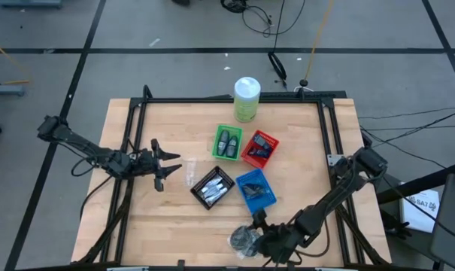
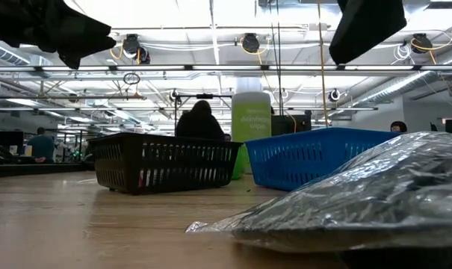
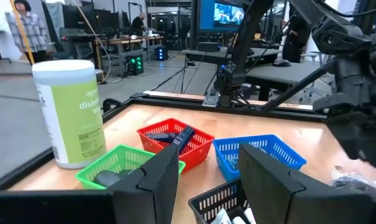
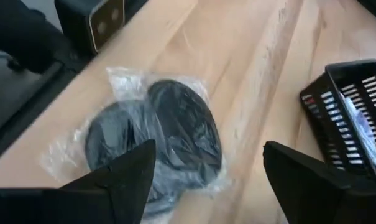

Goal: Pick & Place Travel size toiletries
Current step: Put the left black hairbrush into the blue bin

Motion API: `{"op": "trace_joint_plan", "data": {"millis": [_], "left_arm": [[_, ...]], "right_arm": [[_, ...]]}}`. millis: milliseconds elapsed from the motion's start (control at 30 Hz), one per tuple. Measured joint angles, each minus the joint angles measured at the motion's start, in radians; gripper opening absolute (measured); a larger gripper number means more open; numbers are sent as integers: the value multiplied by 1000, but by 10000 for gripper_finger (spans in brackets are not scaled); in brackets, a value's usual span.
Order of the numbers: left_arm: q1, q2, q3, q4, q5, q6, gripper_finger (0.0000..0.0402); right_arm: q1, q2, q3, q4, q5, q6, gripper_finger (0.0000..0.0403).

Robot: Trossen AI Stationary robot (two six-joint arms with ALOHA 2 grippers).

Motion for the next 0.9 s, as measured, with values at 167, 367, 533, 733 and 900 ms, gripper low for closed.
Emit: {"op": "trace_joint_plan", "data": {"millis": [167,367,533,733,900], "left_arm": [[0,0,0,0,0,47,163],[0,1,0,0,0,43,163],[0,1,0,0,0,43,164],[0,1,0,0,0,43,164],[0,1,0,0,0,44,164]], "right_arm": [[11,50,1,63,-6,26,275],[13,110,1,100,-52,31,266],[6,117,0,104,-51,29,265],[-12,117,0,102,-50,22,265],[-26,117,0,100,-52,3,265]]}}
